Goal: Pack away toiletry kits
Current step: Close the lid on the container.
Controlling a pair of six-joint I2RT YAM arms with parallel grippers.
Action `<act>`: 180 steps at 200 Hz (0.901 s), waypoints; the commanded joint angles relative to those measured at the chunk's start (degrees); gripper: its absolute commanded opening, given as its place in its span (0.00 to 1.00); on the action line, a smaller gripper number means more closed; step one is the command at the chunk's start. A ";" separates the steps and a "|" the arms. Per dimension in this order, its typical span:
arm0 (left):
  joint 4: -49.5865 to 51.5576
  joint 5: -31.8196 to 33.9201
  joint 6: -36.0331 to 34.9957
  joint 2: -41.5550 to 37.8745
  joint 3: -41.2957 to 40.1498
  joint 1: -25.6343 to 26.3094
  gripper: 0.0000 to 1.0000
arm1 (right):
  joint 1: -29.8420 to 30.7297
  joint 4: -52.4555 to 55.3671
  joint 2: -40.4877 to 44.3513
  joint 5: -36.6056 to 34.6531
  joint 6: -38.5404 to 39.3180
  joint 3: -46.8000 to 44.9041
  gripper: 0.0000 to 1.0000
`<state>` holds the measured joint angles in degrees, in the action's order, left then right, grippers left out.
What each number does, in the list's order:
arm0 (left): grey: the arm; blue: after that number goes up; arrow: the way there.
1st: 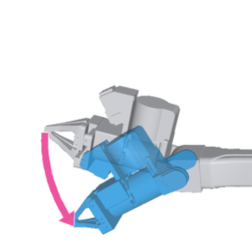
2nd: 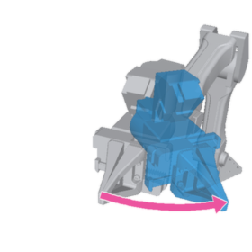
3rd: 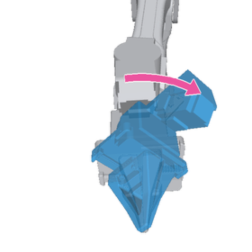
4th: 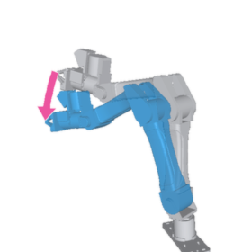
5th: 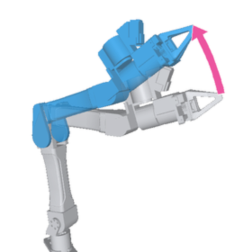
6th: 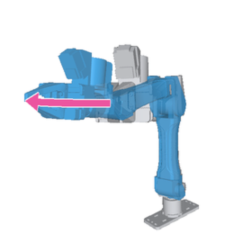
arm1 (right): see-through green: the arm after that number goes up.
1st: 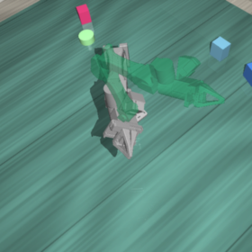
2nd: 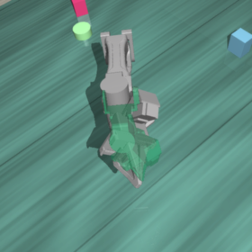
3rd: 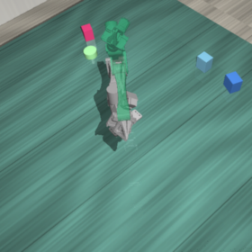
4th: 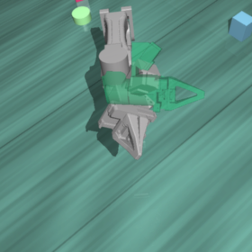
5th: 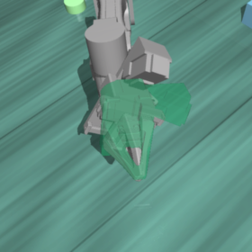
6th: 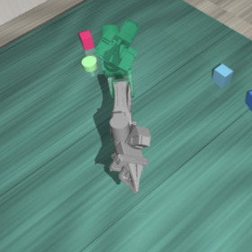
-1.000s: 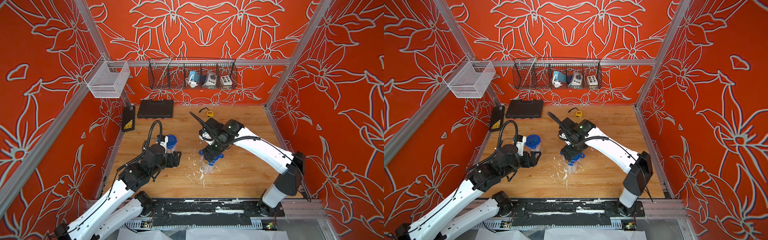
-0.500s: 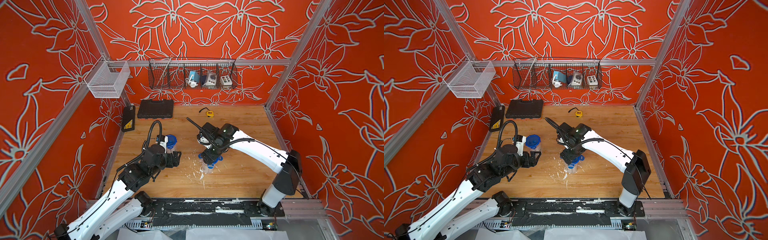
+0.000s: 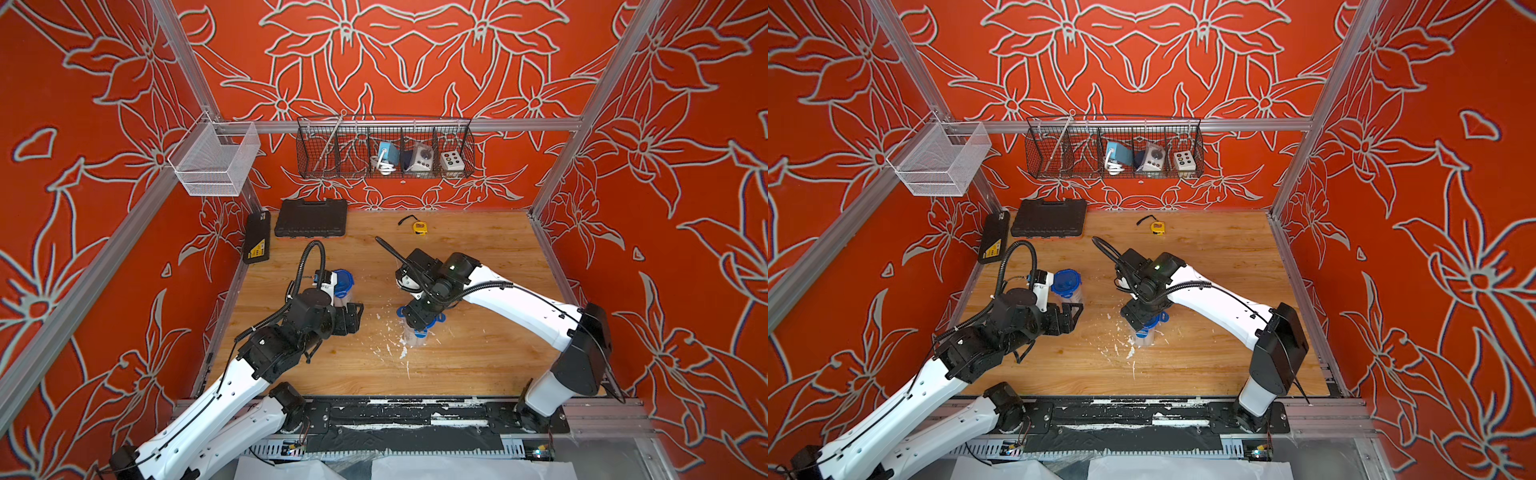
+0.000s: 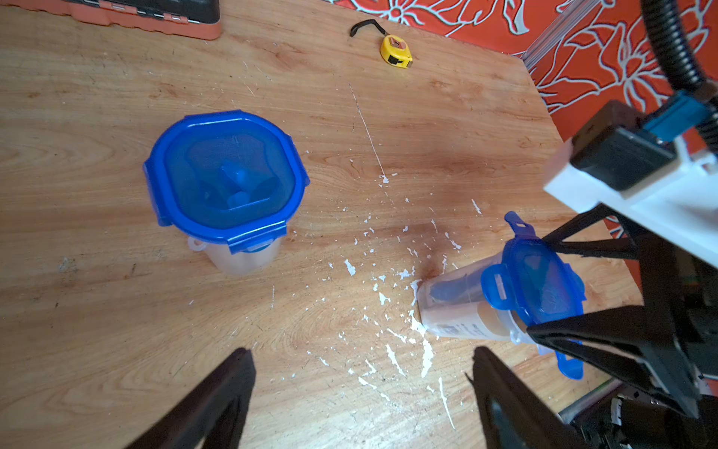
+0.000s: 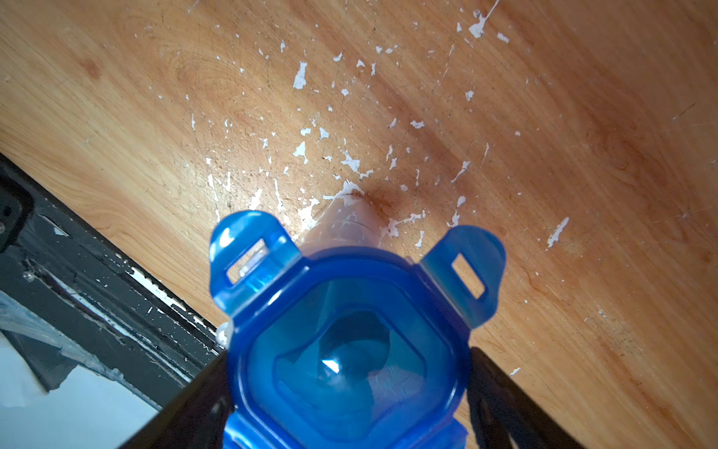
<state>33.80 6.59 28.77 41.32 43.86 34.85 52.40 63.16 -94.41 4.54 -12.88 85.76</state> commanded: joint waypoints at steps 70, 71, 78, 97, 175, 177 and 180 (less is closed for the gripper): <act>-0.72 -0.78 0.10 -0.32 -0.49 -0.27 0.86 | 1.45 2.14 -0.16 2.01 -1.57 -1.76 0.65; -0.74 -0.78 0.07 -0.34 -0.51 -0.29 0.86 | 1.46 2.14 -0.16 1.94 -1.60 -1.79 0.65; -0.67 -0.79 0.04 -0.27 -0.44 -0.31 0.86 | 1.56 2.11 -0.16 1.79 -1.75 -1.62 0.65; -0.76 -0.79 0.01 -0.19 -0.52 -0.31 0.86 | 1.78 1.80 0.02 0.79 -2.05 -1.12 0.65; -1.29 -0.97 -0.01 0.08 -1.09 -0.31 0.86 | 2.59 2.19 0.56 -3.05 -1.88 1.14 0.66; -1.35 -0.96 0.04 0.08 -1.09 -0.31 0.86 | 2.61 1.98 0.72 -3.02 -1.88 1.05 0.66; -1.41 -0.96 0.01 0.08 -1.10 -0.31 0.86 | 2.69 1.63 0.97 -2.96 -1.88 0.85 0.65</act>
<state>33.39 5.85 28.77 41.36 43.31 34.85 54.39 64.05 -94.37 2.37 -14.28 86.19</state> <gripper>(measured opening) 0.859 0.883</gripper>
